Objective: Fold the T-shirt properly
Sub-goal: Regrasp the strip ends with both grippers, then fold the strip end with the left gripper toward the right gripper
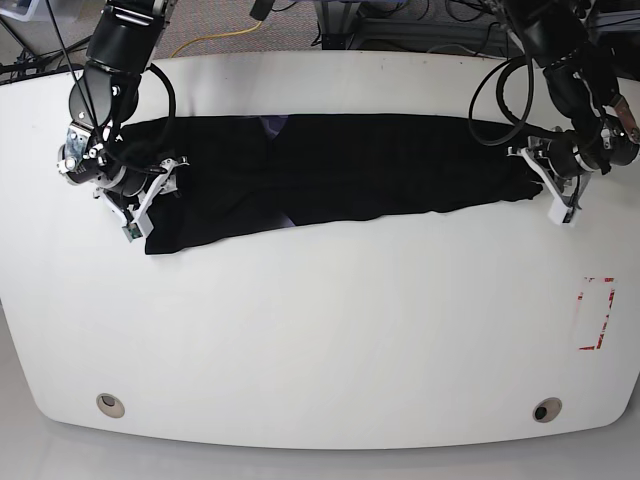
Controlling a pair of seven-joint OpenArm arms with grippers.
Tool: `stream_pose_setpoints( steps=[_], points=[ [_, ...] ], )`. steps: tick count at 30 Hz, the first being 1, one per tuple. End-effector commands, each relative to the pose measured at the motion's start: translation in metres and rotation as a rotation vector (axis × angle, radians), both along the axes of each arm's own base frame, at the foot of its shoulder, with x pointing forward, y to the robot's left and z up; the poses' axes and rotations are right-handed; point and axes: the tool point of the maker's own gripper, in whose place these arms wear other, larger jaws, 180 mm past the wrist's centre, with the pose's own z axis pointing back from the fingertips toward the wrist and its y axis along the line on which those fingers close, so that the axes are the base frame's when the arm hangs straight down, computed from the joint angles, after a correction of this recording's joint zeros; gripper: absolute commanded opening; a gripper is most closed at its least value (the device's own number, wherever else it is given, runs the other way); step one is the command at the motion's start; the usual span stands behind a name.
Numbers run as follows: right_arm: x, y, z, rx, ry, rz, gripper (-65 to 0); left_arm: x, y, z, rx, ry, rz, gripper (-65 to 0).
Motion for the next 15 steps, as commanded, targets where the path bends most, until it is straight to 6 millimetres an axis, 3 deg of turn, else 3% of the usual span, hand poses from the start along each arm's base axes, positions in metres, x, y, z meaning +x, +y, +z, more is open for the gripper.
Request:
stream_pose_setpoints(
  steps=[1,8,12,15],
  points=[
    [0.008,-0.007,0.010,-0.020,-0.032,-0.001,-29.2,0.017,-0.021,0.023,-0.010,-0.100,-0.025,-61.4],
    [0.008,-0.007,0.010,-0.020,-0.032,-0.001,-29.2,0.029,-0.096,0.038,-0.098,-0.168,-0.146,-61.4],
    [0.008,-0.006,0.010,-0.018,-0.032,-0.001,-29.2,0.035,-0.152,0.045,-0.182,-0.191,-0.241,-61.1],
    [0.008,-0.005,0.010,-0.018,-0.032,0.001,-29.2,0.038,-0.173,0.051,-0.184,-0.204,-0.311,-61.1]
  ],
)
